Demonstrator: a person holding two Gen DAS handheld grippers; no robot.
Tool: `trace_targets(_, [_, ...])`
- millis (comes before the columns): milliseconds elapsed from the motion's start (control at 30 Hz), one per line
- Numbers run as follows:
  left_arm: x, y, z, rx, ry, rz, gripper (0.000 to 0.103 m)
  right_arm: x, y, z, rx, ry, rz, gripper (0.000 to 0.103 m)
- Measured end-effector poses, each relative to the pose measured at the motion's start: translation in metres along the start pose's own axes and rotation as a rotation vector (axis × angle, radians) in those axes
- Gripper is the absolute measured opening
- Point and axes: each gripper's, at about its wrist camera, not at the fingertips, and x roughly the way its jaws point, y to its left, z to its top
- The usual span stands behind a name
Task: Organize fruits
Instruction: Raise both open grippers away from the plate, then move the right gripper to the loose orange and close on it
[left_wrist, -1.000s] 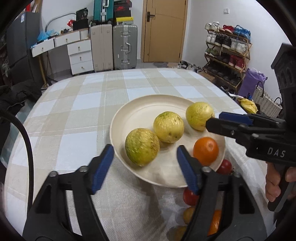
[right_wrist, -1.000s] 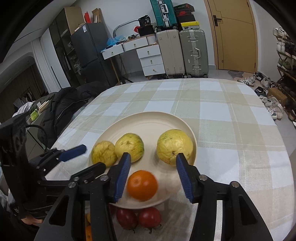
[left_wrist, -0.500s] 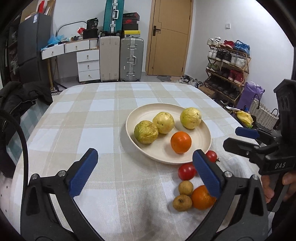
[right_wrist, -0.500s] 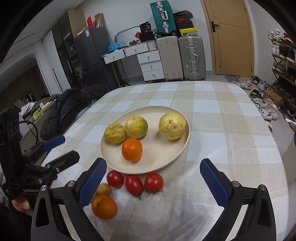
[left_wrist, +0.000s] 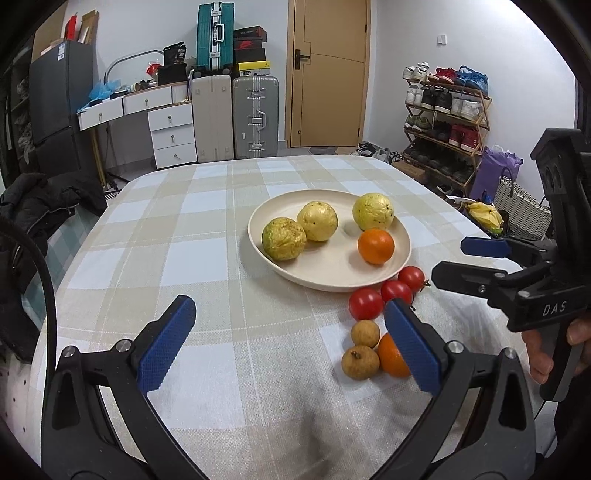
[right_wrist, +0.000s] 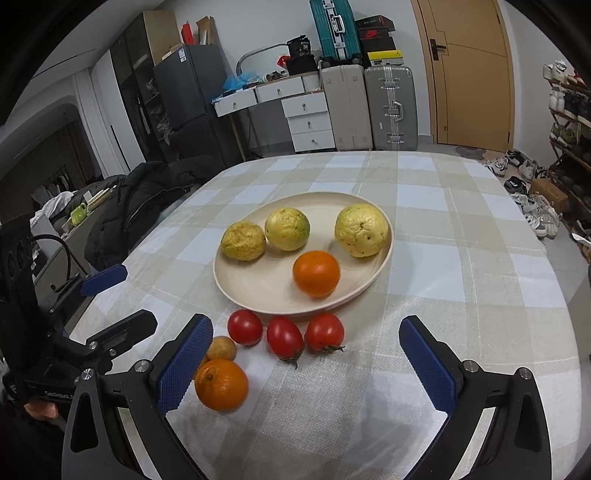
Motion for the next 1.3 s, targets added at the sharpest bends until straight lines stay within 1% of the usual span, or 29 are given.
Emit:
trace_targets(133, [0.002, -0.001, -0.002, 0.005, 0.013, -0.001, 0.102, 0.003, 0.001, -0.003, -0.005, 0.02, -0.004, 0.103])
trace_targets(233, [0.004, -0.002, -0.001, 0.009, 0.012, 0.003, 0.102, 0.004, -0.006, -0.003, 0.018, 0.03, -0.003, 0.103])
trace_targets(300, [0.004, -0.002, -0.001, 0.009, 0.017, 0.003, 0.102, 0.005, -0.01, -0.004, 0.022, 0.041, -0.02, 0.103])
trace_targets(400, [0.01, -0.002, -0.003, 0.015, 0.043, 0.013, 0.102, 0.01, -0.015, -0.006, 0.022, 0.077, -0.048, 0.103])
trace_targets(467, [0.014, -0.002, -0.004, 0.018, 0.059, 0.016, 0.102, 0.013, -0.015, -0.008, 0.01, 0.102, -0.041, 0.103])
trace_targets(633, [0.02, -0.004, -0.007, 0.033, 0.079, 0.021, 0.102, 0.013, -0.006, -0.011, -0.016, 0.121, -0.014, 0.103])
trace_targets(933, [0.013, 0.001, -0.012, 0.023, 0.07, 0.034, 0.102, 0.017, 0.021, -0.021, -0.106, 0.156, 0.008, 0.103])
trace_targets(1033, [0.008, 0.005, -0.012, 0.028, 0.061, 0.047, 0.102, 0.019, 0.026, -0.024, -0.119, 0.169, 0.027, 0.103])
trace_targets(1167, [0.006, 0.012, -0.01, 0.0, 0.057, 0.046, 0.102, 0.023, 0.033, -0.028, -0.133, 0.191, 0.042, 0.103])
trace_targets(1300, [0.006, 0.012, -0.011, 0.009, 0.057, 0.052, 0.102, 0.026, 0.039, -0.033, -0.158, 0.216, 0.06, 0.103])
